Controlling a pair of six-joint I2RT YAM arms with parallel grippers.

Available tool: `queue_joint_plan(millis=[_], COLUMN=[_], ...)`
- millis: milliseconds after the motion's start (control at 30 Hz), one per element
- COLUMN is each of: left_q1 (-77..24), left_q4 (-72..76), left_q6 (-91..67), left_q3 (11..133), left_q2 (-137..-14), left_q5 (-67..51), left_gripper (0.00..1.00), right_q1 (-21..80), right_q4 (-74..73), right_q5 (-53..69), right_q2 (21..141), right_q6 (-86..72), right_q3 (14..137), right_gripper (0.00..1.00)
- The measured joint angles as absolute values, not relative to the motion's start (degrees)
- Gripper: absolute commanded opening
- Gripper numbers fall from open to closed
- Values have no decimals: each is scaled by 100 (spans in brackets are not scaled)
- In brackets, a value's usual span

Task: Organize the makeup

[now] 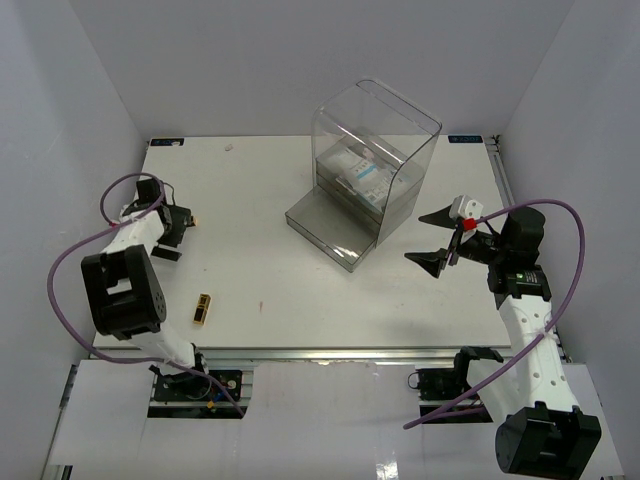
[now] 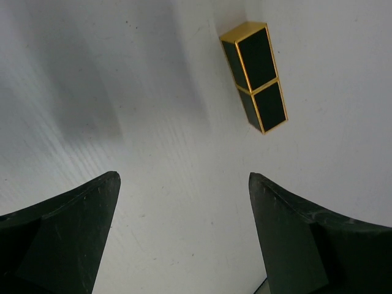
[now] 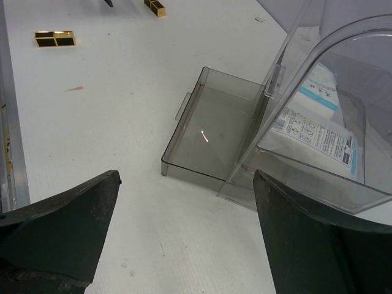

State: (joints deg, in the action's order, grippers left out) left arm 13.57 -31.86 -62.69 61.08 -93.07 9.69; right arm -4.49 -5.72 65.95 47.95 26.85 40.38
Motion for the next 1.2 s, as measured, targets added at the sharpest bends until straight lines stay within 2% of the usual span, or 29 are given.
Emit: queue_joint_plan(millis=[267,533,667,933,1100,1200], left_q1=[1453,1511,1516,1527,1527,1516], left_q4=[-3793,-4179,-4326,-4293,-4064,-3731], left_q6=[-6420,-6464,-6444,-6376,-6312,-6183], left_q3=[7676,8629,8857,8934,8776,8337], left_q2=[-10809,-11621,-11830,-11938,-11851,-11574], left_q5=[1068,1042,986,674,336,-146], left_gripper=[93,82,68,13,2,0], right_q1=[-453,-470,-491,-502,-526,-526], right_q4=[-568,-558,-558,-556,-556,-556], right_q5=[6573,6483,6452,6427,6420,6422], right_q2=[4798,4801,4801,4797,4790,4769], right_q6=[2668,2669,2670,2672,2672,2672], right_q3=[4038,4038,4038,4038,4038,4038], right_gripper=[96,95,95,95,95,95])
